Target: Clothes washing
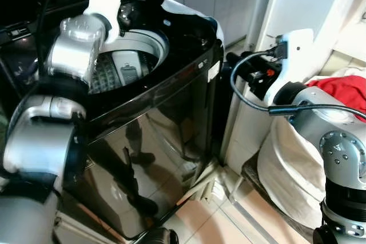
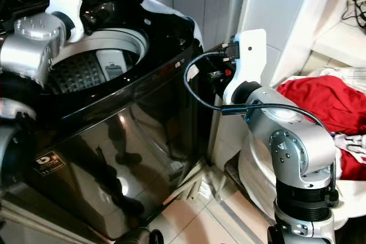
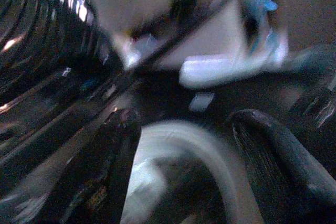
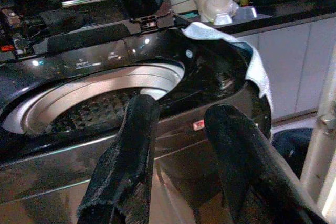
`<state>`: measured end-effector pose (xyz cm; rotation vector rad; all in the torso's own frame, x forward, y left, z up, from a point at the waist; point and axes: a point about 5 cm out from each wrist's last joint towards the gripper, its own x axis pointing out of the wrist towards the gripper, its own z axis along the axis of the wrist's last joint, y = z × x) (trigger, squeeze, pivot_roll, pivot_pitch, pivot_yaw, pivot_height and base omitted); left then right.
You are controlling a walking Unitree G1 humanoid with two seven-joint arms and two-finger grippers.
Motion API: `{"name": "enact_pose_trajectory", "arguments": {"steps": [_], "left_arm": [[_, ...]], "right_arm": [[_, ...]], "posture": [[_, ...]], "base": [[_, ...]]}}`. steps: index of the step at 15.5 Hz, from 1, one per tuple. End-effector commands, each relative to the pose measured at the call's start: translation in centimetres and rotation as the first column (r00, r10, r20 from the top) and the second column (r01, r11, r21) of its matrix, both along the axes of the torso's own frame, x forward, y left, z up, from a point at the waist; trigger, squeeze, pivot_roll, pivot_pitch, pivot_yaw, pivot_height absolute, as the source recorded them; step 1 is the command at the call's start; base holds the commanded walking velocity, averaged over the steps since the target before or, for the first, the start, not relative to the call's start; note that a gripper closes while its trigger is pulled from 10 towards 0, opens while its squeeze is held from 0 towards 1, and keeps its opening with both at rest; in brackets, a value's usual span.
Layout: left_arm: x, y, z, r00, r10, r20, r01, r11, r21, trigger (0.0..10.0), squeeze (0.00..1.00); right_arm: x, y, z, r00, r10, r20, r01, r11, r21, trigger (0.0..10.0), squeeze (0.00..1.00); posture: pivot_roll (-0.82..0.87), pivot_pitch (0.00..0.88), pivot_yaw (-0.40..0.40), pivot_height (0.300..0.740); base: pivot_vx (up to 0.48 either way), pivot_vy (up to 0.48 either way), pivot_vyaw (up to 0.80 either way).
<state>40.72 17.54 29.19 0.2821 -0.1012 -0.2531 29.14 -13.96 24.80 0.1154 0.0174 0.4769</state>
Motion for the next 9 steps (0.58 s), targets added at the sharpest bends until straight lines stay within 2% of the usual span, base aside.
{"name": "enact_pose_trajectory", "arguments": {"steps": [1,2,3,4,5,6,7,9], "left_arm": [[-0.4,-0.7,0.7,0.998,-0.047,0.053,0.05,0.997,-0.063,10.0,0.0],[-0.7,-1.0,0.4,0.997,-0.056,0.061,0.062,0.993,-0.102,10.0,0.0],[-2.2,-2.6,-2.6,0.995,-0.063,0.081,0.074,0.987,-0.145,10.0,0.0],[-3.7,-4.1,-5.4,0.997,-0.062,0.047,0.071,0.972,-0.222,10.0,0.0],[-4.5,-5.3,-7.4,0.998,-0.059,0.015,0.061,0.974,-0.216,10.0,0.0],[-5.0,-6.2,-8.7,0.996,-0.091,0.002,0.09,0.985,-0.144,10.0,0.0],[-5.4,-6.6,-9.2,0.995,-0.103,-0.012,0.101,0.989,-0.112,10.0,0.0],[-5.9,-6.9,-9.1,0.996,-0.091,-0.01,0.089,0.988,-0.123,10.0,0.0]], "right_arm": [[0.0,-0.1,0.5,0.999,-0.025,0.026,0.024,1.0,0.004,10.0,0.0],[0.0,-0.2,0.5,0.999,-0.037,0.031,0.037,0.999,0.008,10.0,0.0],[0.0,-0.7,0.4,0.991,-0.106,0.087,0.109,0.994,-0.032,10.0,0.0],[-0.3,-1.3,-0.2,0.982,-0.162,0.101,0.167,0.985,-0.048,10.0,0.0],[-0.7,-1.9,-1.3,0.974,-0.214,0.076,0.218,0.974,-0.059,10.0,0.0],[-0.8,-2.4,-2.2,0.966,-0.252,0.062,0.257,0.962,-0.094,10.0,0.0],[-0.7,-2.7,-2.6,0.955,-0.291,0.058,0.295,0.949,-0.106,10.0,0.0],[-0.7,-3.0,-2.9,0.946,-0.319,0.061,0.324,0.941,-0.102,10.0,0.0]], "posture": [[-0.03,0.0,0.089,0.74],[-0.03,0.0,0.089,0.74],[-0.03,0.0,0.088,0.74],[-0.03,0.0,0.073,0.74],[-0.03,0.0,0.068,0.74],[-0.03,0.0,0.074,0.74],[-0.03,0.0,0.074,0.74],[-0.04,0.0,0.087,0.74]], "base": [[0.0,0.0,0.0],[0.0,0.0,0.0],[0.0,0.0,0.0],[0.0,0.0,0.0],[0.0,0.0,0.0],[0.0,0.0,0.0],[0.0,-0.349,0.0],[0.0,-0.42,0.0]]}}
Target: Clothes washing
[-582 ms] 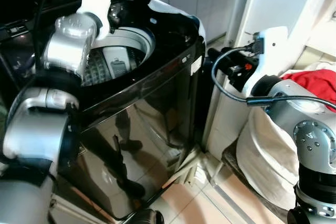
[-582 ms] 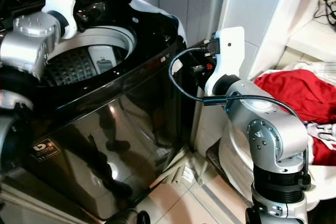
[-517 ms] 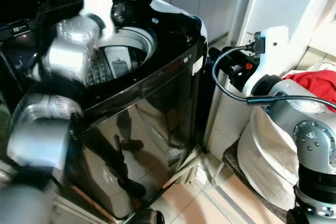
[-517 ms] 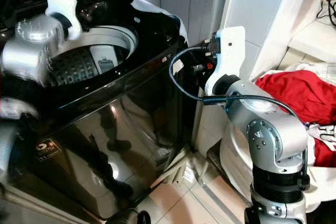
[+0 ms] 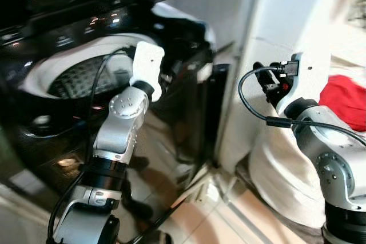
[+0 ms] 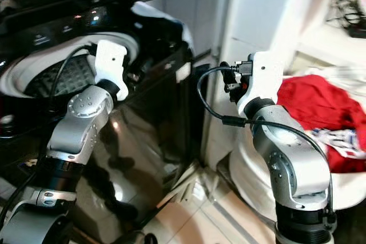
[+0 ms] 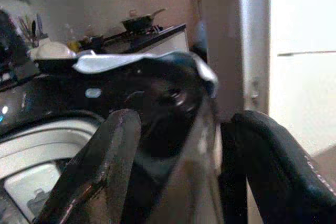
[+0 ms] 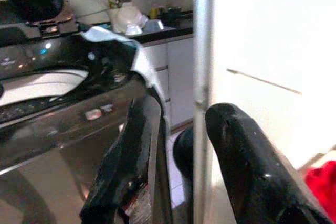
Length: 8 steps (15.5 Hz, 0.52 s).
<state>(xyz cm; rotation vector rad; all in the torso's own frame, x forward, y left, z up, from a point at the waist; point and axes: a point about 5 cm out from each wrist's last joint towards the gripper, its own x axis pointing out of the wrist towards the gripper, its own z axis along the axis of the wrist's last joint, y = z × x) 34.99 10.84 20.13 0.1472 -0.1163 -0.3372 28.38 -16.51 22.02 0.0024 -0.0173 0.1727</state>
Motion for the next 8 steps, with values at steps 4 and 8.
{"name": "enact_pose_trajectory", "arguments": {"steps": [4,8], "left_arm": [[-0.3,-0.1,0.2,1.0,0.013,0.003,-0.013,1.0,-0.012,10.0,0.0],[-0.2,-0.5,0.6,1.0,-0.014,0.0,0.014,1.0,-0.01,10.0,0.0]], "right_arm": [[-0.2,-0.1,-0.8,0.999,-0.043,-0.023,0.043,0.999,-0.01,10.0,0.0],[-0.4,-0.5,-1.6,0.994,-0.084,-0.069,0.086,0.996,0.031,10.0,0.0]], "posture": [[-0.04,0.0,0.089,0.74],[-0.04,0.0,0.092,0.74]], "base": [[0.0,-0.209,0.0],[0.0,0.36,-0.59]]}}
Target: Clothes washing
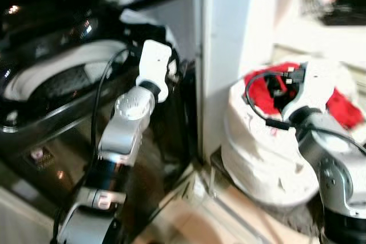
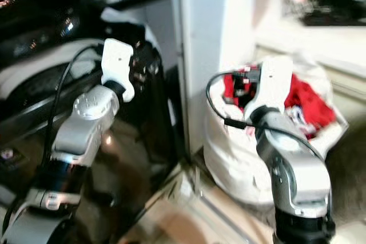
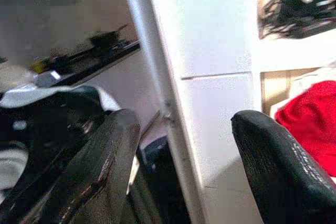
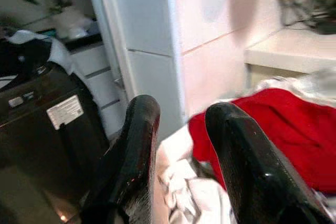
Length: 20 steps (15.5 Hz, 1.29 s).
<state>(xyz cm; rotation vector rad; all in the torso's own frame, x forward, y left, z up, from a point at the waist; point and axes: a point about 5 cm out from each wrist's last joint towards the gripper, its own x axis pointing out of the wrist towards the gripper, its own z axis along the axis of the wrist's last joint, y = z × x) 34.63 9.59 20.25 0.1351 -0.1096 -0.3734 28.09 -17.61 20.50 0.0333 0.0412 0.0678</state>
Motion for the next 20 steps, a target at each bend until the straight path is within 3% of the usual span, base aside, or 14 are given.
{"name": "enact_pose_trajectory", "arguments": {"steps": [1,3,4,5,7,15,20], "left_arm": [[0.1,0.7,0.6,0.999,0.03,0.022,-0.03,0.999,0.017,10.0,0.0],[0.1,0.6,0.7,0.999,0.033,0.04,-0.035,0.997,0.062,10.0,0.0],[0.1,0.4,0.7,0.999,0.022,0.042,-0.024,0.999,0.034,10.0,0.0],[0.0,0.4,0.7,1.0,0.023,0.011,-0.023,0.999,-0.048,10.0,0.0],[-0.1,0.5,1.4,0.998,0.004,0.058,0.0,0.998,-0.068,10.0,0.0],[-0.3,0.6,1.2,0.998,0.007,0.059,-0.003,0.998,-0.058,10.0,0.0],[-0.2,1.1,0.9,0.999,0.03,0.044,-0.028,0.998,-0.053,10.0,0.0]], "right_arm": [[-0.1,0.6,-0.1,1.0,0.015,-0.007,-0.015,1.0,0.013,10.0,0.0],[-0.1,0.5,-0.1,1.0,0.013,-0.01,-0.013,1.0,-0.009,10.0,0.0],[0.0,0.5,-0.2,1.0,0.015,-0.012,-0.015,1.0,-0.01,10.0,0.0],[0.0,0.5,-0.2,1.0,0.016,-0.013,-0.017,1.0,-0.014,10.0,0.0],[0.1,0.4,0.0,1.0,0.02,0.0,-0.02,1.0,-0.022,10.0,0.0],[0.5,-0.2,0.3,1.0,0.022,0.006,-0.022,1.0,-0.006,10.0,0.0],[0.4,0.1,0.3,0.998,0.066,0.005,-0.065,0.997,-0.042,10.0,0.0]], "posture": [[-0.04,0.0,0.092,0.74],[-0.05,0.0,0.099,0.74],[-0.05,0.0,0.099,0.74],[-0.05,0.0,0.097,0.74],[-0.04,0.0,0.091,0.74],[-0.04,0.0,0.077,0.74],[-0.04,0.0,0.079,0.74]], "base": [[0.0,0.0,-0.78],[0.0,-0.24,-0.3],[0.0,-0.48,0.0],[0.0,0.0,0.0],[0.0,0.0,0.0],[0.371,0.0,0.0],[0.425,0.0,0.0]]}}
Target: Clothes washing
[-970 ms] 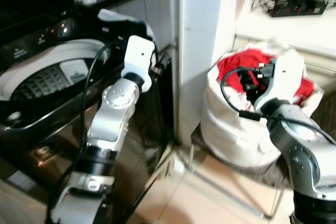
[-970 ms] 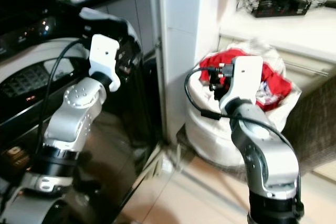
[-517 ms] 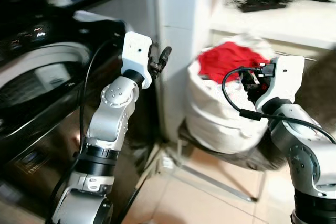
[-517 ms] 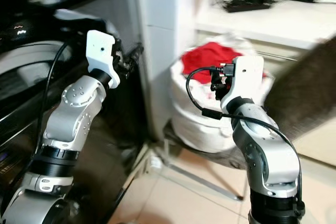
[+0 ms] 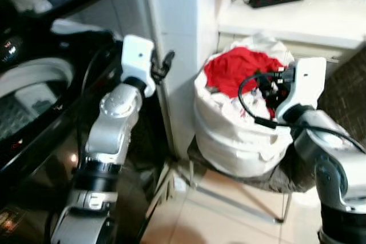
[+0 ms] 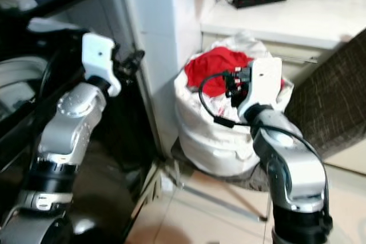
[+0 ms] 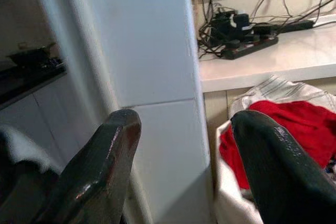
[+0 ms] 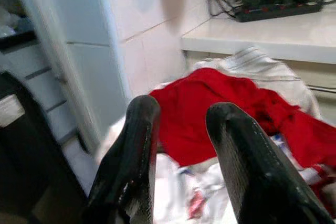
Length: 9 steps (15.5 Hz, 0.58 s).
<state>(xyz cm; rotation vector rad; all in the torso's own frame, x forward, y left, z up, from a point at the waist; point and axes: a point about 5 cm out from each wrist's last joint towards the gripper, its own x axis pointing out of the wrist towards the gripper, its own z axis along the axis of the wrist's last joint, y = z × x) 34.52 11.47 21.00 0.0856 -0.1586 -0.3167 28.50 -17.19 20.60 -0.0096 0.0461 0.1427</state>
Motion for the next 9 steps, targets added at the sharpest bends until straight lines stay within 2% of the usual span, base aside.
{"name": "enact_pose_trajectory", "arguments": {"steps": [1,9], "left_arm": [[-0.1,-0.77,0.08,1.0,-0.02,0.002,0.02,1.0,0.008,10.0,0.0],[-0.35,-0.61,-0.19,1.0,-0.013,-0.008,0.013,1.0,0.002,10.0,0.0]], "right_arm": [[0.03,-0.24,0.2,1.0,-0.005,0.008,0.005,1.0,-0.003,10.0,0.0],[0.15,-0.09,0.09,1.0,0.02,-0.001,-0.02,1.0,-0.014,10.0,0.0]], "posture": [[-0.04,0.0,0.079,0.74],[-0.03,0.0,0.061,0.74]], "base": [[0.42,0.0,0.0],[0.425,0.0,0.0]]}}
